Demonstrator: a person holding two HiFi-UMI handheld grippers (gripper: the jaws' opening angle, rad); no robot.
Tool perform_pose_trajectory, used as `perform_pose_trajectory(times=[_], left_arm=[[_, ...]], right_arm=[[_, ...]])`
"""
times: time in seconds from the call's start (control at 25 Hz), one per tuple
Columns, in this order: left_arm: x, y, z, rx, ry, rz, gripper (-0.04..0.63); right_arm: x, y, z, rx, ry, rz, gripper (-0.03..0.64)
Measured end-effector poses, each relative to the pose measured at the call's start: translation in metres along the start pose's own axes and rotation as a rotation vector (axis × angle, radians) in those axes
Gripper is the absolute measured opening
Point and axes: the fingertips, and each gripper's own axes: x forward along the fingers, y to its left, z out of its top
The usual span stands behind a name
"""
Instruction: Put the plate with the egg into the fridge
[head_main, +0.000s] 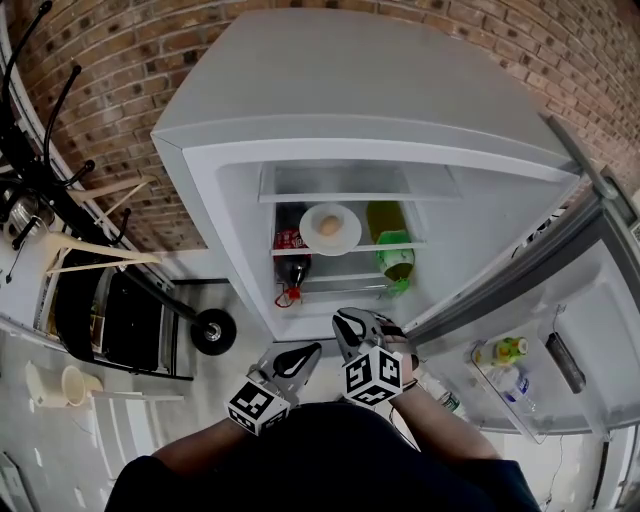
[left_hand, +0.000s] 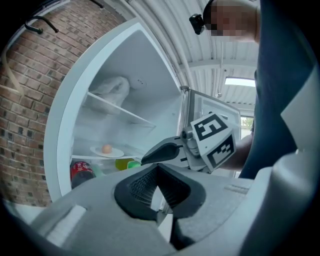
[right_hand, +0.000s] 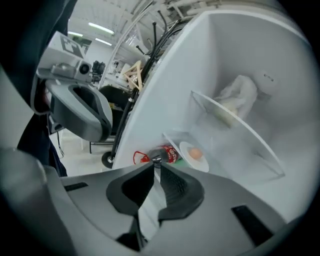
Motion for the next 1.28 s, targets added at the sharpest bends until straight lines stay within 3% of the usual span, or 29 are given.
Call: perform_pose_trajectory(times=[0.36, 0.64, 0.88, 1.28], left_arm=[[0.005, -0.007, 0.001, 0.021, 0.010, -0.005, 0.005], [0.004, -0.010, 0.001, 0.024, 0.011, -0.003, 0.005], [0.004, -0.013, 0.003, 0.034, 0.008, 0.001, 0.005], [0.004, -0.013, 0.008, 0.047, -0.001, 0.006, 0.005]], right_arm=[[-0.028, 0.012, 0.009, 0.380, -0.188, 0.113, 0.014], [-0.041, 0.025, 0.010, 0.594, -0.328, 0.161, 0.011], [-0.046, 0.026, 0.012, 0.624, -0.376, 0.173, 0.011], [-0.048, 0.030, 0.010, 0.608, -0.365, 0.175, 0.011]])
